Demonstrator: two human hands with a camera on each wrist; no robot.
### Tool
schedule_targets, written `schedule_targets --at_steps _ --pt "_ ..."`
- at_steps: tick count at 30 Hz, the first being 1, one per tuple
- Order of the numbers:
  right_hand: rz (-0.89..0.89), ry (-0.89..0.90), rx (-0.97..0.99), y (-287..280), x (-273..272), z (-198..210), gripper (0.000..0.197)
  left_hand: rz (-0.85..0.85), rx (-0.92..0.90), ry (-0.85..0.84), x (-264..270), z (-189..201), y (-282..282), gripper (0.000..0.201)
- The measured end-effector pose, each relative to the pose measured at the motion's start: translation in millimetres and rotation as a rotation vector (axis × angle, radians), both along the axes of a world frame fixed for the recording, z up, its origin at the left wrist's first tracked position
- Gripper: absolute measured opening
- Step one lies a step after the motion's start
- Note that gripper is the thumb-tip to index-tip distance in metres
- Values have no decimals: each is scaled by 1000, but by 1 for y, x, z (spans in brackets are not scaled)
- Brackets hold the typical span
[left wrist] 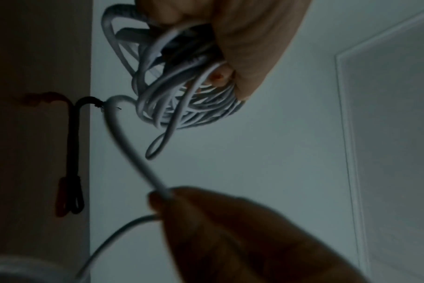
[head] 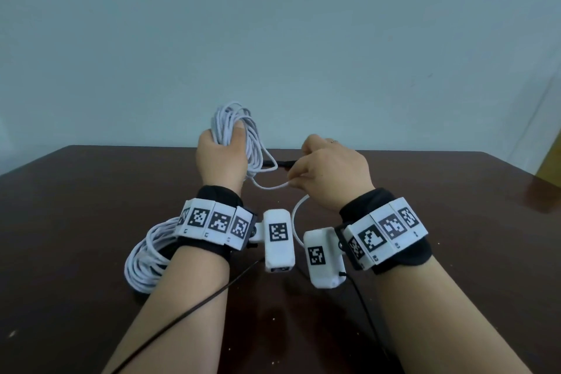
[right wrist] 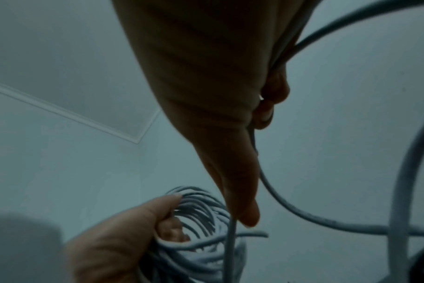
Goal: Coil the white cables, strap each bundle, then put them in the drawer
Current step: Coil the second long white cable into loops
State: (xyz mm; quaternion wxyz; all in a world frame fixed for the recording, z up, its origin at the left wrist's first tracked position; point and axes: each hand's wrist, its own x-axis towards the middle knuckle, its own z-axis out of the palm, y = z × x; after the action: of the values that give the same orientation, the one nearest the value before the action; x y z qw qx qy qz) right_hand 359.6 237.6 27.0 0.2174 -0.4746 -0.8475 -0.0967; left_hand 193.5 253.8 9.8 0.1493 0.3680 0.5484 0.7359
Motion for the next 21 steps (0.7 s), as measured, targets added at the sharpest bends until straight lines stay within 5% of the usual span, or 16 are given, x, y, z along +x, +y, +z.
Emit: schedule_targets --at_steps 8,12,21 --pt "83 65 138 -3 2 8 21 -144 -59 422 19 3 -12 29" --pt "142 236 162 0 1 6 23 -244 -108 539 22 5 -16 34" --pt "34 420 84 5 12 8 46 -525 -101 416 23 5 -20 39"
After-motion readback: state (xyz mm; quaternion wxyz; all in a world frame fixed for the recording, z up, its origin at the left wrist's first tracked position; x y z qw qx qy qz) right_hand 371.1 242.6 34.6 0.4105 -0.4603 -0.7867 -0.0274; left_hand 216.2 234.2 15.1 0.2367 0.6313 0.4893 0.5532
